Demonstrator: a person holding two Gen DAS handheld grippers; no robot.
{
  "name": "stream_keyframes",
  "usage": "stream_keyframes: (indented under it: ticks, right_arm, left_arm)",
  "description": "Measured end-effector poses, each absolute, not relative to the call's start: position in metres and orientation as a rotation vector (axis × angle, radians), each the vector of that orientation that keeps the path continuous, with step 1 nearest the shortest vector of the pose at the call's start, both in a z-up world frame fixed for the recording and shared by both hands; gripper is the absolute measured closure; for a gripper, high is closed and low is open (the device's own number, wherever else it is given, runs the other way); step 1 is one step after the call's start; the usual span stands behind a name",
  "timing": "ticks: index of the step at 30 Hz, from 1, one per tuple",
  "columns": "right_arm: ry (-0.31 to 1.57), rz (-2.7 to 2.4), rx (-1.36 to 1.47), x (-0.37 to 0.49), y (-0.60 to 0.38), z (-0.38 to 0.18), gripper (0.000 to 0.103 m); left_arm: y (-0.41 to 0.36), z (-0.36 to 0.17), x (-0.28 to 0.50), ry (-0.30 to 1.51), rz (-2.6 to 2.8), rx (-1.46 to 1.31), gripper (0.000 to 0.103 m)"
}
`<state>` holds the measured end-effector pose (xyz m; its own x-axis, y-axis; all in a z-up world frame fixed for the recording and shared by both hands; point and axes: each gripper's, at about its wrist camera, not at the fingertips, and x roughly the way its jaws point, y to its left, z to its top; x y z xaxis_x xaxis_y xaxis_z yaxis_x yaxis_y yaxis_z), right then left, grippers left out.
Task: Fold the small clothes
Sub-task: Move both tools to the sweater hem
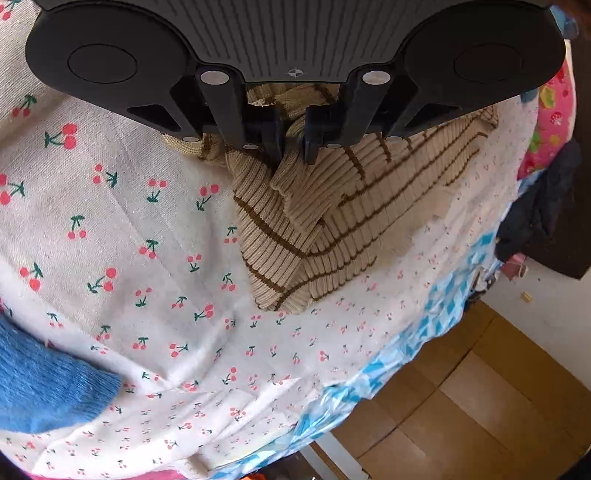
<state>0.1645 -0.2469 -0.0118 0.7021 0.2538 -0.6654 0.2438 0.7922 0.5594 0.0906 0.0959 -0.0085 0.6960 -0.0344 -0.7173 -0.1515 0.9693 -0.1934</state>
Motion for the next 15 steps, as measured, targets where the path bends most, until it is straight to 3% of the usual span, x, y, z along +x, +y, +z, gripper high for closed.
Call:
stream_keyframes:
  ticks: [10, 15]
  right_arm:
    - [0.799, -0.035, 0.371, 0.16, -0.218, 0.003, 0.083]
    - [0.791, -0.017, 0.371, 0.148, -0.219, 0.005, 0.082]
  left_arm:
    - [0.107, -0.004, 0.085, 0.77, 0.155, -0.228, 0.033]
    - [0.122, -0.011, 0.087, 0.797, 0.234, -0.273, 0.032]
